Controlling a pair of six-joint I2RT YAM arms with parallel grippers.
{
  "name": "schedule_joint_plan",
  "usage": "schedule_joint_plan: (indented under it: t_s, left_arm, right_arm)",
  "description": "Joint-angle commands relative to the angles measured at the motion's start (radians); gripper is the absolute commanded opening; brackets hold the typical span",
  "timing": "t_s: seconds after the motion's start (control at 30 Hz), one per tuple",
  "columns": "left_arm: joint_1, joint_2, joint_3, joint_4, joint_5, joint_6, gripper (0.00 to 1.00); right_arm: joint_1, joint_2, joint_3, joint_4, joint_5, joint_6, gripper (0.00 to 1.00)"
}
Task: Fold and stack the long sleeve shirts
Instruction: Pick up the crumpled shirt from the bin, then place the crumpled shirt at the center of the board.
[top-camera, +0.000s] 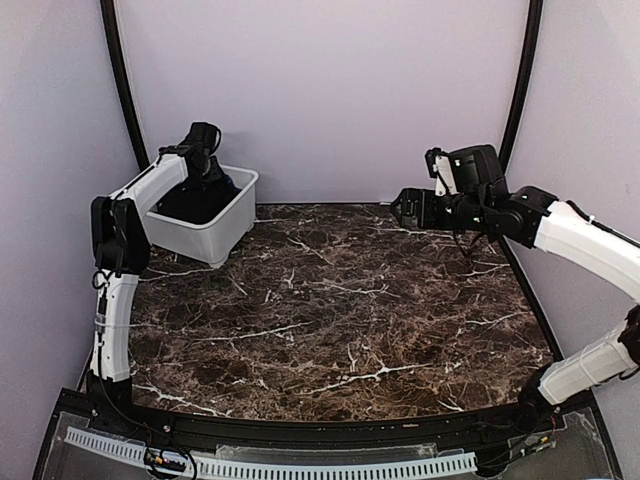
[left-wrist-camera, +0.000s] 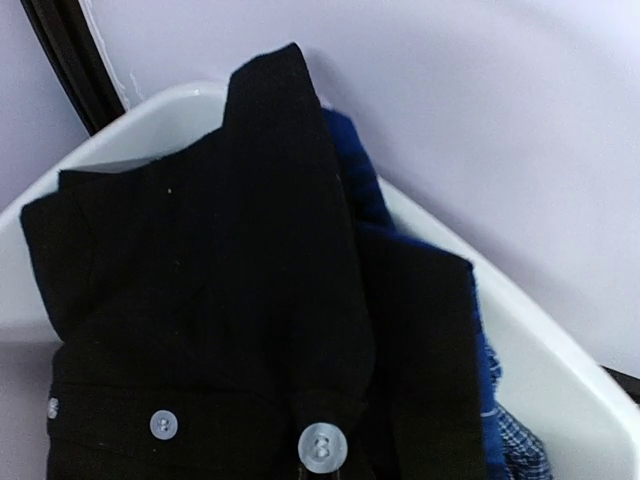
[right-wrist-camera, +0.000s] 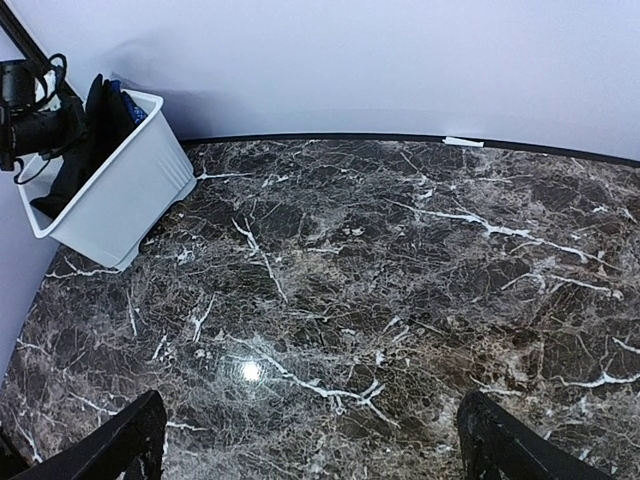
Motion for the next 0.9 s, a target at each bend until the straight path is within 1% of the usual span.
schedule_joint_plan:
  t_s: [0.0,0.13,0.23,0.33,0.5,0.57,0.7,0.8,0.87]
  left_arm:
    - [-0.035,-0.222,0.032,0.027,0.049,0.050,0.00]
    - [-0.075,-0.317,0.032,0.070,0.149,0.063,0.00]
    - [-0.146,-0.378,0.033,0.123,0.186,0.077,0.00]
    - [-0.220,-0.436,0.034,0.215,0.256,0.065,0.00]
    - [-0.387,-0.458,0.067,0.407,0.319,0.033,0.00]
    - [-0.434,-0.460,0.074,0.477,0.332,0.012,0.00]
    - [-0.489,-0.458,0.075,0.562,0.364,-0.036,0.00]
    - [-0.512,-0.461,0.054,0.523,0.342,-0.081,0.00]
    - [-0.513,-0.472,-0.007,0.466,0.325,-0.135,0.00]
  right_arm:
    - [0.003,0.015,0.005,0.051,0.014,0.002,0.99]
    - [0.002,0.034,0.026,0.061,0.033,-0.010,0.99]
    - [0.002,0.052,0.054,0.061,0.045,-0.024,0.99]
    - [0.002,0.064,0.082,0.067,0.051,-0.036,0.99]
    - [0.002,0.073,0.122,0.073,0.067,-0.054,0.99]
    - [0.002,0.071,0.134,0.073,0.075,-0.061,0.99]
    - [0.002,0.054,0.135,0.067,0.092,-0.070,0.99]
    - [0.002,0.039,0.119,0.068,0.105,-0.073,0.99]
    - [0.002,0.035,0.097,0.072,0.112,-0.074,0.99]
